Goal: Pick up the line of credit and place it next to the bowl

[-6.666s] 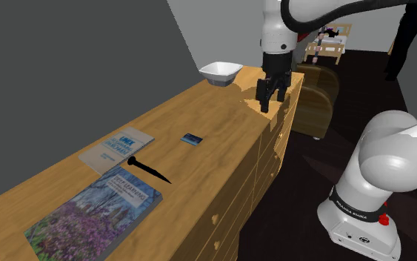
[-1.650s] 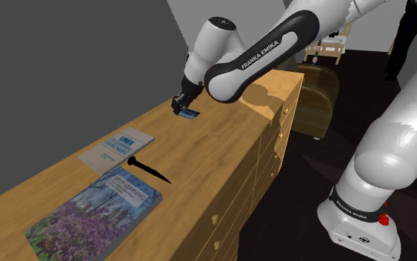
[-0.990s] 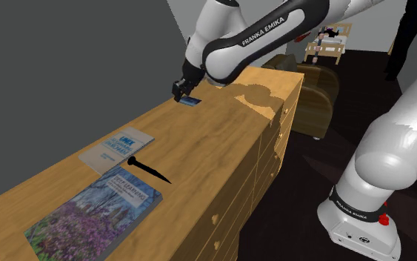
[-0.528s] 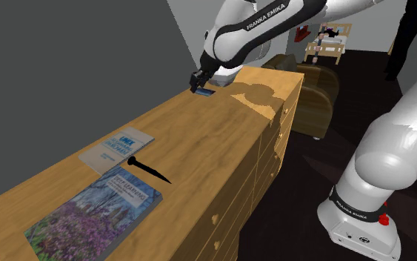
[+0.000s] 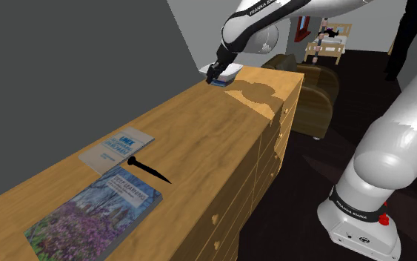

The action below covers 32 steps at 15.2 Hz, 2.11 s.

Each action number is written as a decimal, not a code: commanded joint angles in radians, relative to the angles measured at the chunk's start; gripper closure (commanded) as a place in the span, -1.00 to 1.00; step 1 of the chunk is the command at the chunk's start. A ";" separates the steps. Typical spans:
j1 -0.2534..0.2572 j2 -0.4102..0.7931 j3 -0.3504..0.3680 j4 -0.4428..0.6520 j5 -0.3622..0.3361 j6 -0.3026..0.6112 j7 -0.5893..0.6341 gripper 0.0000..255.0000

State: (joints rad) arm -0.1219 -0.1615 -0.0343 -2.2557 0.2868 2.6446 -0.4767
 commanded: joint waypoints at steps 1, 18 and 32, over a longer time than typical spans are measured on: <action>-0.008 0.024 -0.037 0.030 0.036 -0.016 -0.073 1.00; -0.144 0.280 -0.216 0.333 0.284 -0.190 -0.509 1.00; -0.157 0.361 -0.185 0.258 0.423 -0.060 -0.652 1.00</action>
State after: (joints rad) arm -0.2768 0.1912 -0.2225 -1.9942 0.6969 2.5750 -1.1156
